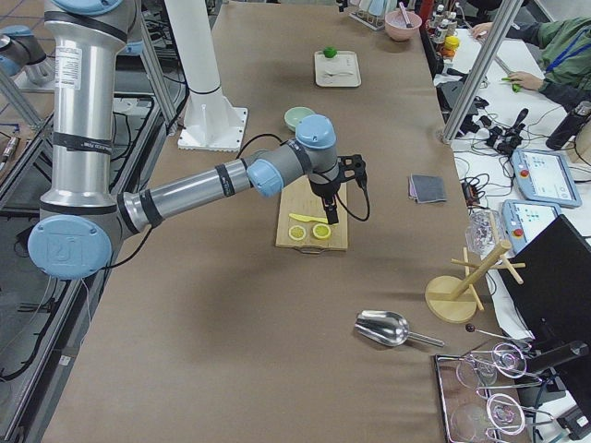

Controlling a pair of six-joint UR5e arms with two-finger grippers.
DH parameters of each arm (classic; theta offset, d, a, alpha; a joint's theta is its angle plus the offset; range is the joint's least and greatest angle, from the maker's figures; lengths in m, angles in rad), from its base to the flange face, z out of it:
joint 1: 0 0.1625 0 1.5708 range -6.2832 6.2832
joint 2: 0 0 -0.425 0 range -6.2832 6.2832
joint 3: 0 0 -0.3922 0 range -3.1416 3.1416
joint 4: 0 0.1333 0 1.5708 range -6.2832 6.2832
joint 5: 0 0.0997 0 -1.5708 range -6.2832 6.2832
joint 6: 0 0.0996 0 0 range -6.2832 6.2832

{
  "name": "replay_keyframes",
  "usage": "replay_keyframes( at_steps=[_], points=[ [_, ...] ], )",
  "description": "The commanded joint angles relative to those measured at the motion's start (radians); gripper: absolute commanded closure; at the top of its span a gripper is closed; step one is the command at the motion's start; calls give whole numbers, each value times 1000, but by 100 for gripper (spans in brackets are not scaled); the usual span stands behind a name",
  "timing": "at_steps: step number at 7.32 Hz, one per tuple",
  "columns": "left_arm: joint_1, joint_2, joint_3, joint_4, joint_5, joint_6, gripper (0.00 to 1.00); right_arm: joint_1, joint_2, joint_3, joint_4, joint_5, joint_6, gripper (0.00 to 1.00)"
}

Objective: Put spoon and bun in bowl

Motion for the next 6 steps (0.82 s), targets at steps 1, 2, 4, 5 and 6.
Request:
replay_keyframes(
  at_steps=[1, 2, 4, 5, 6],
  points=[
    [130, -45, 4, -5, 136, -167, 2, -180, 90, -1, 13, -143, 255, 0],
    [189, -68, 4, -6, 211, -252, 2, -269, 137, -3, 12, -222, 404, 0],
    [266, -101, 11, -6, 276, -347, 2, -389, 188, -9, 4, -319, 528, 2],
    [322, -105, 15, -5, 331, -390, 2, -420, 193, -8, 3, -350, 552, 2],
    [376, -106, 15, -6, 394, -426, 2, -458, 193, -8, 3, -394, 570, 2]
  ],
)
